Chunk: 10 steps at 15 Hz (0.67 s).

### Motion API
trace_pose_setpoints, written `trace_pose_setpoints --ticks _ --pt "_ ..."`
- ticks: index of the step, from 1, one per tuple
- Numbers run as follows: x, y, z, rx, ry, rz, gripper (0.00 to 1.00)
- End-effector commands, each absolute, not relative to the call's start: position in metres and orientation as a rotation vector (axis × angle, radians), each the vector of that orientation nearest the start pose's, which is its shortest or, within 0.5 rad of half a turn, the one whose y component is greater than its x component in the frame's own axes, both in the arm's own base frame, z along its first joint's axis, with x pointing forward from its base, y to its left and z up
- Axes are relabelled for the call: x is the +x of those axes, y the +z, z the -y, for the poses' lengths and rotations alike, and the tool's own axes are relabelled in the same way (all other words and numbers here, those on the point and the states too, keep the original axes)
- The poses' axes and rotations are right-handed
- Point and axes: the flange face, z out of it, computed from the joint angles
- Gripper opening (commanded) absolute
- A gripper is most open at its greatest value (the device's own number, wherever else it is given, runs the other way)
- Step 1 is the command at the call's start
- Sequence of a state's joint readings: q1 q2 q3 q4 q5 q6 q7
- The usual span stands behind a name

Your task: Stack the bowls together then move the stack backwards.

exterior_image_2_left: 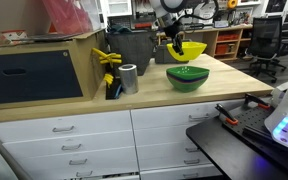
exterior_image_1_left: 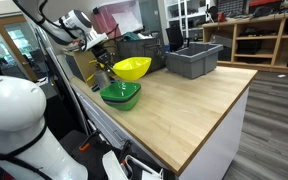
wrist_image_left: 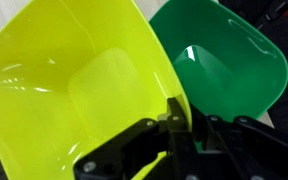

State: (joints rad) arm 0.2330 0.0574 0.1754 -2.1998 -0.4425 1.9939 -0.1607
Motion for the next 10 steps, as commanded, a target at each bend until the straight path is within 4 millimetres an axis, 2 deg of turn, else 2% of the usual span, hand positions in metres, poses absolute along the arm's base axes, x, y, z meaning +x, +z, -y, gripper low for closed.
trace_pose_setpoints --ticks 1,5,10 --pt "0.436 0.351 -0.164 -3.221 0.409 1.393 0.02" --pt "0.409 0.334 -0.162 -3.178 0.430 1.397 0.02" --pt "0.398 0.314 -0.181 -3.113 0.377 1.468 0.02"
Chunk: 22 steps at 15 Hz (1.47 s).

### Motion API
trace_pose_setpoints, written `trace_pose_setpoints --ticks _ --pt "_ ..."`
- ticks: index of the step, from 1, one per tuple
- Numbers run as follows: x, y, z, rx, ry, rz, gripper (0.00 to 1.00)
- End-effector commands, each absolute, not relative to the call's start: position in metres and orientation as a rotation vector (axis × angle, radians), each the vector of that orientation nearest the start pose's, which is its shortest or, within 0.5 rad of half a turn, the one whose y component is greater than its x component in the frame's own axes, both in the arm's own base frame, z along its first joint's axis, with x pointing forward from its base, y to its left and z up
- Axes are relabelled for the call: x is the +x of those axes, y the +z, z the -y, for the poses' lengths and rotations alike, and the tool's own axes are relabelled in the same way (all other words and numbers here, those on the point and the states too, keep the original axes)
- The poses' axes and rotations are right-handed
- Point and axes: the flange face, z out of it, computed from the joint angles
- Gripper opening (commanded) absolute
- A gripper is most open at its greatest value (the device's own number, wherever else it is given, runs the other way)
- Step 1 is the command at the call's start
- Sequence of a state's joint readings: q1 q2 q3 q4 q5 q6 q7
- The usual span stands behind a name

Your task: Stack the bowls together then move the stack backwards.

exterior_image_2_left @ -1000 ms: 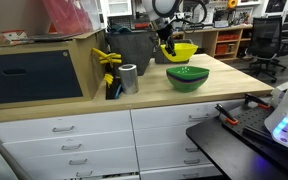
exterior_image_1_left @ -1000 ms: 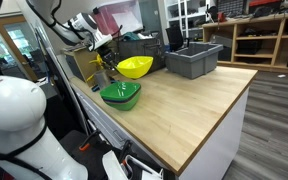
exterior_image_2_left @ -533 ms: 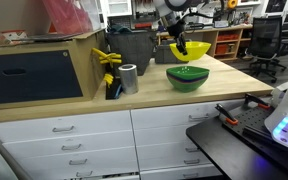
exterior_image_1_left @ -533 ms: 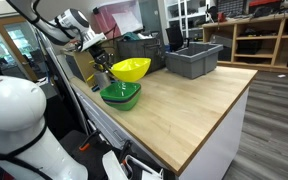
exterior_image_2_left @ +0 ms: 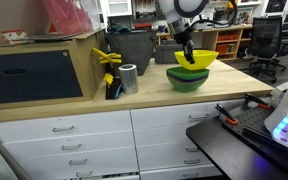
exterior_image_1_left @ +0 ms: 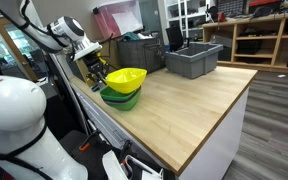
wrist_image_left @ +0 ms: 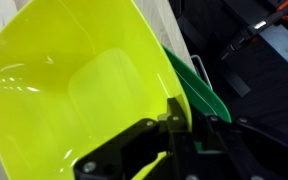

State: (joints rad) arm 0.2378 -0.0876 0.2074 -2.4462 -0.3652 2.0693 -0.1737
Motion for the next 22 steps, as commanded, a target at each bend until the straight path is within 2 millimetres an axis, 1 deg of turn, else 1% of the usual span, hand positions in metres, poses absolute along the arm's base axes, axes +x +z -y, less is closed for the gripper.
trace_pose_setpoints --ticks 1,5,9,10,11,14,15,17,18,20,22 --pt "0.398 0.312 -0.185 -3.103 0.365 1.484 0.02" --pt "0.397 0.309 -0.202 -3.057 0.329 1.500 0.02" --pt "0.393 0.313 -0.209 -3.009 0.337 1.492 0.02" --pt "0.393 0.314 -0.210 -3.008 0.334 1.490 0.34" --pt "0.393 0.317 -0.210 -2.995 0.326 1.504 0.35" --pt "0.396 0.326 -0.211 -2.968 0.298 1.581 0.55" --pt "0.396 0.330 -0.211 -2.947 0.290 1.616 0.64" --pt "0.396 0.337 -0.211 -2.882 0.287 1.702 0.77" --pt "0.395 0.340 -0.210 -2.848 0.287 1.737 0.85" --pt "0.392 0.343 -0.212 -2.771 0.282 1.740 0.99" --pt "0.391 0.342 -0.214 -2.715 0.279 1.705 1.00"
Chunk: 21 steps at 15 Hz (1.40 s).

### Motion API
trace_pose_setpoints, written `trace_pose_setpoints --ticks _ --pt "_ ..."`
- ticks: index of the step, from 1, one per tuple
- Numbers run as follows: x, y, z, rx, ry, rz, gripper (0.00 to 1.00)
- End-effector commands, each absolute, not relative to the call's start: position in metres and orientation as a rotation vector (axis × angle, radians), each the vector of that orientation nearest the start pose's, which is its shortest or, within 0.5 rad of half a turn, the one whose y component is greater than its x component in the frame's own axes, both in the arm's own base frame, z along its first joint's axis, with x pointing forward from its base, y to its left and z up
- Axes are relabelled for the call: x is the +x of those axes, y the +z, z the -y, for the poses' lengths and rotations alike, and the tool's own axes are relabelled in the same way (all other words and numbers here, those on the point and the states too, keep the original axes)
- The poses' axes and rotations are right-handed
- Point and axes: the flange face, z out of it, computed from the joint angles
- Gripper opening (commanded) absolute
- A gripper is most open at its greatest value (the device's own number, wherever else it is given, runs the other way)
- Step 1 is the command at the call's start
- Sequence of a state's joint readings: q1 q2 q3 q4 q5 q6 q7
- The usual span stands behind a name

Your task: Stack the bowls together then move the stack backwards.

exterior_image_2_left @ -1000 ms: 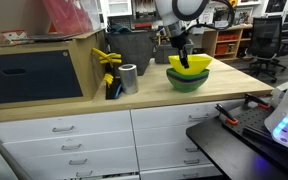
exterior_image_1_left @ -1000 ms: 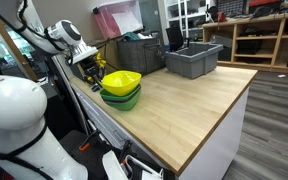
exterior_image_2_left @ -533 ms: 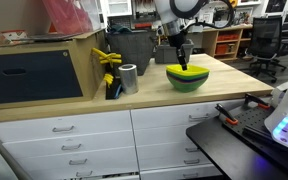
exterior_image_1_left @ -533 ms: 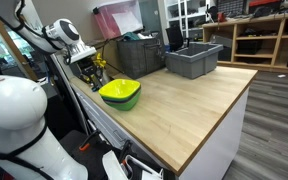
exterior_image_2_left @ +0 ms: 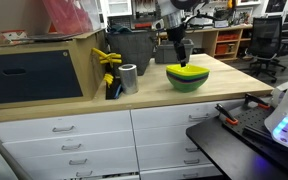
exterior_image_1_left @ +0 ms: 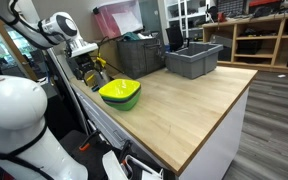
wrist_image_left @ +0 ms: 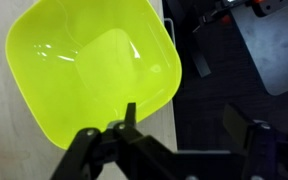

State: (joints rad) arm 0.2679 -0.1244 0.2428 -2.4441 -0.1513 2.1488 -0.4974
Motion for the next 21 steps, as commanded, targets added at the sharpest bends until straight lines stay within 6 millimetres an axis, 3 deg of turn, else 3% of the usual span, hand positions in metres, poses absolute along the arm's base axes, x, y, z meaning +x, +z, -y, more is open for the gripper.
trace_pose_setpoints --ticks 1,2,3,7,12,13,21 --pt "0.391 0.341 -0.216 -2.693 0.277 1.679 0.86" --pt "0.391 0.336 -0.218 -2.680 0.281 1.652 0.75" --pt "0.390 0.331 -0.218 -2.670 0.299 1.612 0.71" --pt "0.381 0.309 -0.213 -2.665 0.369 1.495 0.42" --pt "0.379 0.280 -0.194 -2.697 0.445 1.463 0.04" --pt "0.379 0.275 -0.189 -2.703 0.458 1.463 0.00" --pt "0.389 0.263 -0.138 -2.831 0.507 1.642 0.00"
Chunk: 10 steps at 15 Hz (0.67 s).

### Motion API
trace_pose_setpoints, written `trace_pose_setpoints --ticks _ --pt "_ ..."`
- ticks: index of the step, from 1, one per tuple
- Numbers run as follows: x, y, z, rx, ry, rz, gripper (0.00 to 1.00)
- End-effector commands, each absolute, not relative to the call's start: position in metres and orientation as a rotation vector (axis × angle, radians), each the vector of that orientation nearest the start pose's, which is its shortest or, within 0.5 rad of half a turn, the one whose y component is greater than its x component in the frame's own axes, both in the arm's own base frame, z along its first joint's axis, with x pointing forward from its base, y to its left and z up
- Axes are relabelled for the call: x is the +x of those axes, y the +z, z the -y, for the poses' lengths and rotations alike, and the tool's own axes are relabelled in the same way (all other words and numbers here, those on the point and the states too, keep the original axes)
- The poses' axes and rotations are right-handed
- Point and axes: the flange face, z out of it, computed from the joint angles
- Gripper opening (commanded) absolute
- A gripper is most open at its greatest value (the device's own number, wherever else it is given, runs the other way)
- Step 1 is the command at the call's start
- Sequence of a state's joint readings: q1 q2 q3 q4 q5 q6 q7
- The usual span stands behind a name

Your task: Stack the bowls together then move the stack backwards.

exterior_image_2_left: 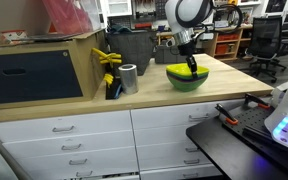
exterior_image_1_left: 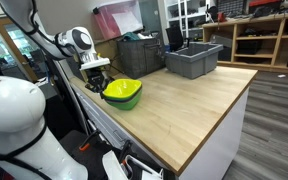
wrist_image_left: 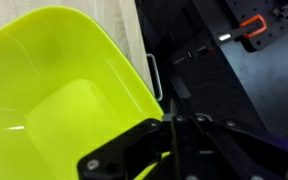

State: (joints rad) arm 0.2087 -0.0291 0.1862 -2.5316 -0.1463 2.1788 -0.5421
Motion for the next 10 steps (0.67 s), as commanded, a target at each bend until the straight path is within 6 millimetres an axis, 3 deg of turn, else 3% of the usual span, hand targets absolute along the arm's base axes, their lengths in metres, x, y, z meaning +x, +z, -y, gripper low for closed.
trace_pose_setpoints --ticks 1,6,10 --pt "0.390 0.262 -0.130 -2.850 0.508 1.676 0.00" --pt "0.396 0.260 -0.106 -2.937 0.500 1.822 0.00" --pt "0.396 0.262 -0.109 -2.935 0.498 1.794 0.00"
